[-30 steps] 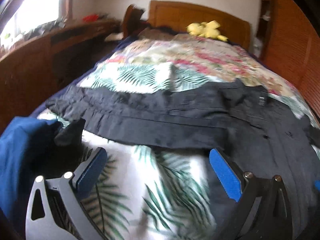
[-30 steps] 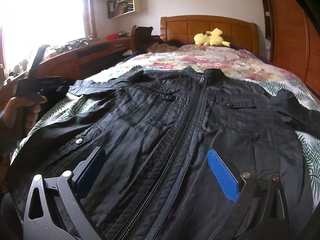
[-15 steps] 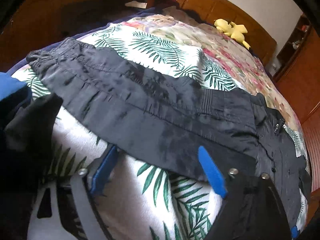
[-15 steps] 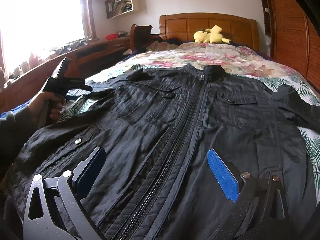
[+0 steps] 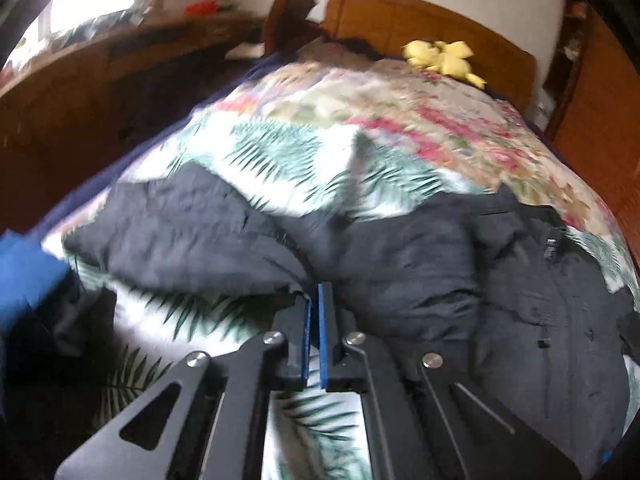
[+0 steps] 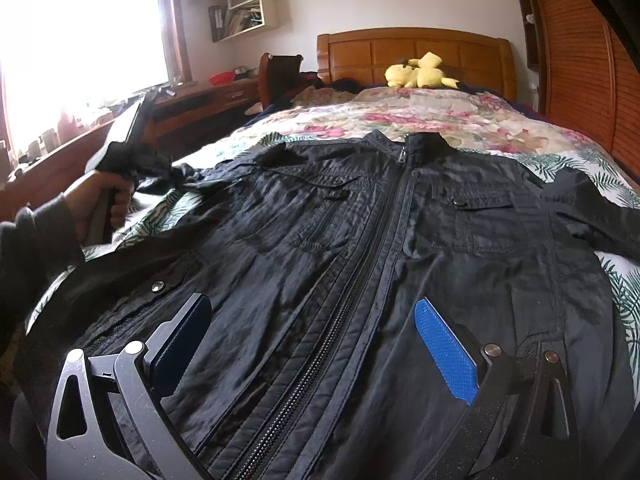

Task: Fold large clothes
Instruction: 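Grasp the sleeve with the left tool and fold it across the jacket body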

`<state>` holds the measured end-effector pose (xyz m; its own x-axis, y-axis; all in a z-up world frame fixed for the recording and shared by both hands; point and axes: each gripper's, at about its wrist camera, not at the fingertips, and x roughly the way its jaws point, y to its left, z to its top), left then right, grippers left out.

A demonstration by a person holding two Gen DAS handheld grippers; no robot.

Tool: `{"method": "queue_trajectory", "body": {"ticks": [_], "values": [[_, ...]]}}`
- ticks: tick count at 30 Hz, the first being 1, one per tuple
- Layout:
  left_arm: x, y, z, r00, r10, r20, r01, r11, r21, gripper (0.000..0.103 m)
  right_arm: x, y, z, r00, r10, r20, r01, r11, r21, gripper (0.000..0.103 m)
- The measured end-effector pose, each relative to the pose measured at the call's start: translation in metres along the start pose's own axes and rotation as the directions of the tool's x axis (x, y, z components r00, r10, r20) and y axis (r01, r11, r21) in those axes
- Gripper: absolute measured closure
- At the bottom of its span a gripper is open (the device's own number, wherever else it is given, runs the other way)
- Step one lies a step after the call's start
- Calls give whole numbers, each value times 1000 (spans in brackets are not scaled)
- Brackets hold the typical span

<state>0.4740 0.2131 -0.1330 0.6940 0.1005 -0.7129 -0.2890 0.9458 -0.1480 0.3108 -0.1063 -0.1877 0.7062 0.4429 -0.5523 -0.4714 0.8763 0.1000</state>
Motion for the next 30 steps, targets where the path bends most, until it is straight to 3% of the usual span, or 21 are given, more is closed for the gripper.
{"method": "queue_trajectory", "body": {"ticks": [4,7,11,14,18,22,26,30], "values": [[-33,-46,11,999,-12,47,7,994,112,103,-3,0,0,1000,1,14,-1,1000,4,0],[-59,-80,7,996,-59,65,45,979,196,103,-5,0,0,1000,1,22,-1,1000,3,0],[-92,-126,-10,989,-141,46,122,946,299,103,-8,-1,1,999,4,32,-4,1000,6,0],[-99,-141,-27,991,-133,4,125,940,318,103,-10,1,1,999,5,39,-5,1000,2,0],[-100,-136,-51,991,-128,-44,135,921,365,101,-11,4,2,999,1,43,0,1000,-8,0],[-106,-114,-63,989,-129,-73,147,922,359,95,-10,3,2,999,1,45,-1,1000,-8,0],[-125,-91,-68,986,-161,-43,165,915,368,85,-11,3,2,999,1,44,-1,1000,-10,0],[-134,-58,-60,989,-145,11,133,931,339,78,-10,3,2,999,1,42,0,1000,-11,0]]}}
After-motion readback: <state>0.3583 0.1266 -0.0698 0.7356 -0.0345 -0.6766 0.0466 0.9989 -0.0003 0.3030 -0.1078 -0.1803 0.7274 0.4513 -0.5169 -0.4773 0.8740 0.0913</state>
